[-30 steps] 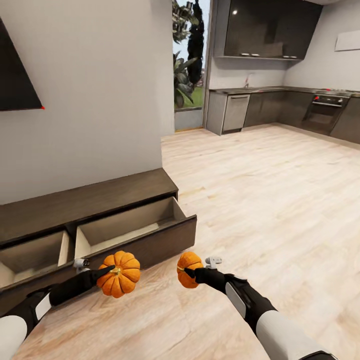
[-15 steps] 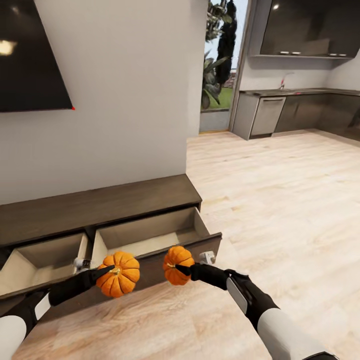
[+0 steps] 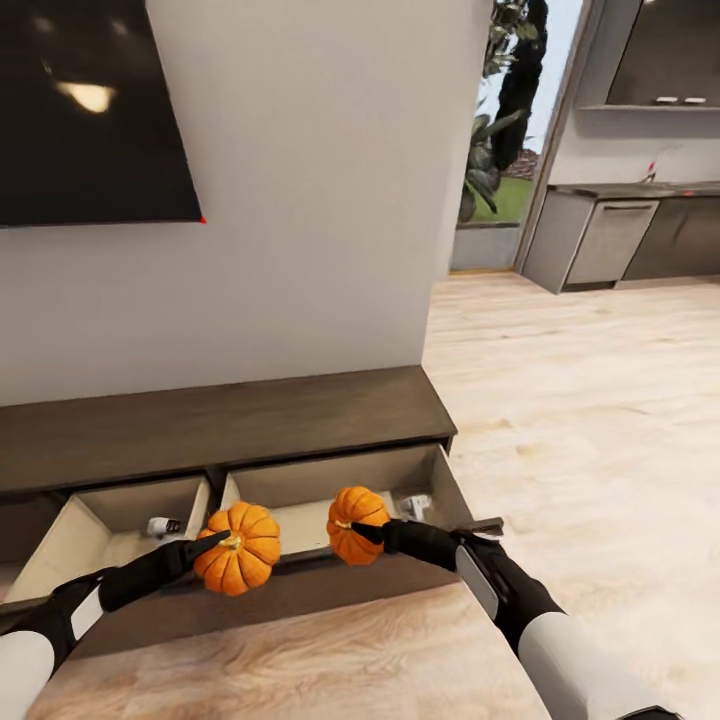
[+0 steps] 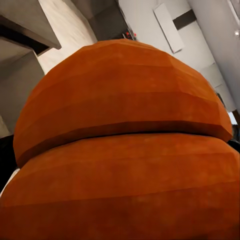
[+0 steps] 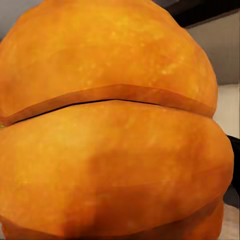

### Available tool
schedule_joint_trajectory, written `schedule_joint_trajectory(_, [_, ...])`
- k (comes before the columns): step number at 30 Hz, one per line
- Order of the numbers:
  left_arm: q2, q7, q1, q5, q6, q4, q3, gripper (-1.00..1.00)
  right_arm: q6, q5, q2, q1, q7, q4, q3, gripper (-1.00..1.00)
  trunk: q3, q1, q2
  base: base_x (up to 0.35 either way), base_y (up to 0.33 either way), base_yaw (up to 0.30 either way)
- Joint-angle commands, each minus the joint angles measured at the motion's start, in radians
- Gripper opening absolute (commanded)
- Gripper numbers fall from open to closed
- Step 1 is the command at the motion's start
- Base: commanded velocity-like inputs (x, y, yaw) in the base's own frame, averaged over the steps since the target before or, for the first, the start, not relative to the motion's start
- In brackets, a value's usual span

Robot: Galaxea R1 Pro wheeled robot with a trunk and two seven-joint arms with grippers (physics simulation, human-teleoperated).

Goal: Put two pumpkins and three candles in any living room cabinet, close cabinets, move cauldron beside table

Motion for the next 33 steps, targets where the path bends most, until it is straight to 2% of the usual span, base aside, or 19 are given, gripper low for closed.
schedule_joint_trajectory(1, [0.0, -0.004, -0.001, 0.004, 0.01, 0.0, 0.002, -1.0, 0.01, -0.015, -0.001, -0.001, -0.001, -0.001, 0.001, -1.0, -0.001, 0.0, 0.0, 0.33, 0.0, 0.291])
schedule_joint_trajectory(5, [0.002, -0.004, -0.001, 0.005, 0.011, 0.001, 0.002, -1.0, 0.005, -0.015, -0.001, -0.001, -0.001, 0.0, 0.001, -1.0, -0.001, 0.0, 0.0, 0.253, 0.0, 0.123])
schedule_joint_trajectory(16, [0.002, -0.004, -0.001, 0.004, 0.011, 0.0, 0.002, -1.0, -0.005, -0.014, -0.001, -0.001, -0.001, -0.001, 0.001, -1.0, -0.001, 0.0, 0.0, 0.016, 0.0, 0.005])
schedule_joint_trajectory(19, [0.002, -0.004, 0.002, 0.005, 0.013, 0.0, 0.003, -1.0, -0.003, -0.015, -0.016, -0.005, 0.008, 0.015, -0.002, -1.0, -0.001, 0.0, 0.0, 0.0, 0.0, 0.0])
schedule_joint_trajectory(21, [0.002, -0.004, 0.002, 0.005, 0.013, 0.001, 0.003, -1.0, -0.002, -0.015, -0.016, -0.005, 0.008, 0.015, -0.002, -1.0, -0.001, 0.0, 0.0, 0.0, 0.0, 0.0])
schedule_joint_trajectory(25, [0.003, -0.004, 0.005, 0.005, 0.013, 0.001, 0.004, -1.0, 0.01, -0.016, -0.04, 0.001, 0.008, 0.0, -0.003, -1.0, -0.001, 0.0, 0.0, 0.0, 0.0, 0.0])
schedule_joint_trajectory(33, [0.001, -0.004, 0.005, 0.005, 0.011, -0.001, 0.003, -1.0, 0.007, -0.016, -0.044, 0.002, 0.01, -0.015, -0.003, -1.0, -0.001, 0.0, 0.0, 0.0, 0.0, 0.0])
